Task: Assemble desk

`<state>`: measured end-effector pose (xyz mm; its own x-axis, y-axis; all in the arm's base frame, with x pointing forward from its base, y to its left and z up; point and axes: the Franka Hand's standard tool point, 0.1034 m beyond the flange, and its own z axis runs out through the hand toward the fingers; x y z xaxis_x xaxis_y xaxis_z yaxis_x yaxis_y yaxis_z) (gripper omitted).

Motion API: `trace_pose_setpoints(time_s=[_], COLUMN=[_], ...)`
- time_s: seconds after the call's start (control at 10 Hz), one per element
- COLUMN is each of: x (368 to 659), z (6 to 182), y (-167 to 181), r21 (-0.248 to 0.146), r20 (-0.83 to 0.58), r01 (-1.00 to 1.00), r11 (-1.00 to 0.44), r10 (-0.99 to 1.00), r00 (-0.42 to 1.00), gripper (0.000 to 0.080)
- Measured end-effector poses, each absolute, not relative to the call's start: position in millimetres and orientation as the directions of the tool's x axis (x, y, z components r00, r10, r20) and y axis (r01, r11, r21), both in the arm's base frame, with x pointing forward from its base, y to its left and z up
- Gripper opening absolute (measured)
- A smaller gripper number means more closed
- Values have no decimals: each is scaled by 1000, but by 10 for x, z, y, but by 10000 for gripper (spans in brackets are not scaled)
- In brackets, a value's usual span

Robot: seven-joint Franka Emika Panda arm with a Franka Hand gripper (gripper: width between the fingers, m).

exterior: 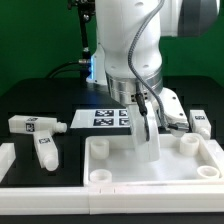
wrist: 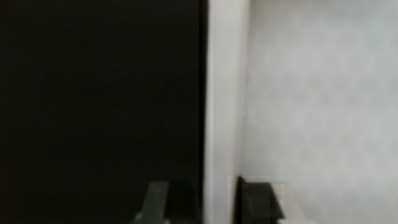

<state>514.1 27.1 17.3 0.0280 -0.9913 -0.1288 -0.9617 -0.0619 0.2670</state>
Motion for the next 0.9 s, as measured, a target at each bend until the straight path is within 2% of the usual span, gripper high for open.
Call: trace_pose_setpoints(time_s=[0.3,0.5,0.6,0.7,0.8,0.9], x=[5143,5141,5150,5183,5158,5108], z=[164,162,176,267,384,506], y=[289,293,296,311,382,478], r21=[266,267,263,244,233,226], r20=[-131,-132,-136,-153,-167,-184], r01=[-962,-962,-963,-966,-965,-959], r11=[-57,-60,-64,-87,-123,-171], r10=[-991,-991,-990,-987,-982,-974], r00=[23,25,29,51,85,131], gripper=[89,416,416,579,579,637])
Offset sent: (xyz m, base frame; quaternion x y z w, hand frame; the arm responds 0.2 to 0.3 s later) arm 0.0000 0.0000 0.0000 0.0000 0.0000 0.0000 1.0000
